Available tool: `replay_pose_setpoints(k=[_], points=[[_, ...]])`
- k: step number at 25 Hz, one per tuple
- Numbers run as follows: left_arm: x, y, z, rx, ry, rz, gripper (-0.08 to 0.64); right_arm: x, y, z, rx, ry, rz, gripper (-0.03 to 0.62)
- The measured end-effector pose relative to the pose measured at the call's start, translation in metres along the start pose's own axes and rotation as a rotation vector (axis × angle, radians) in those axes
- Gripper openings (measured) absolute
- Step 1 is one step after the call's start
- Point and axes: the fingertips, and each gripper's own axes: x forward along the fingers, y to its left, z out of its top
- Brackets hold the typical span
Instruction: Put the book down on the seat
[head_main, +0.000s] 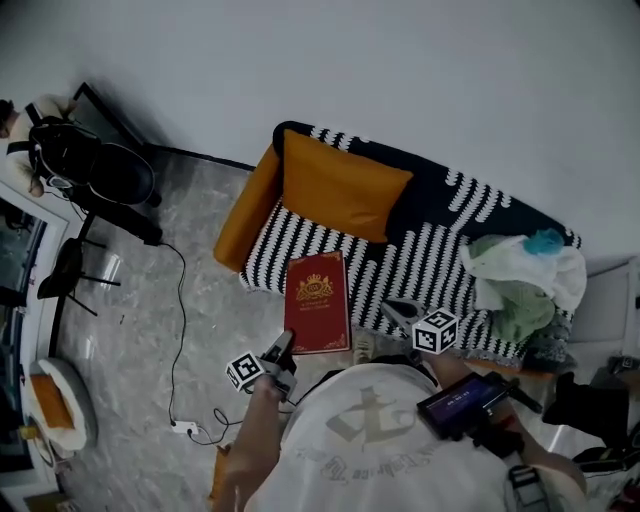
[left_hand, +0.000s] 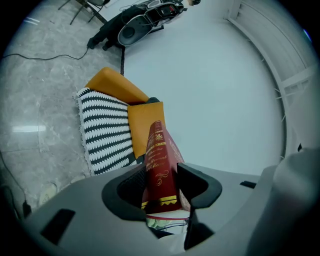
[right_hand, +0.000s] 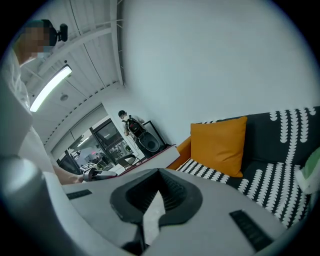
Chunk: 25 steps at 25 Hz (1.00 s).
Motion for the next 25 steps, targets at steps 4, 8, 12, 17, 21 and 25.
replay_pose_setpoints(k=[4,8,12,17,21,25], points=[[0.01,-0.003,0.009,0.002,-0.027,0.015,0.204,0.013,-0.011,0.016,-0.013,0.01,0.027,0.014],[0.019,-0.008,0.022,-0.013,-0.073,0.02,0.204,0.026,-0.021,0.033,-0.024,0.017,0.052,0.014],[0.03,-0.012,0.033,-0.032,-0.127,0.023,0.204,0.035,-0.031,0.046,-0.026,0.023,0.086,0.014],[0.04,-0.016,0.048,-0.026,-0.193,0.03,0.202,0.044,-0.042,0.051,-0.042,0.06,0.135,0.014],[0.036,-0.018,0.064,-0.029,-0.245,0.048,0.202,0.05,-0.044,0.054,-0.037,0.068,0.154,0.014],[0.033,-0.017,0.076,-0.015,-0.261,0.072,0.203,0.059,-0.046,0.054,-0.033,0.083,0.161,0.014]])
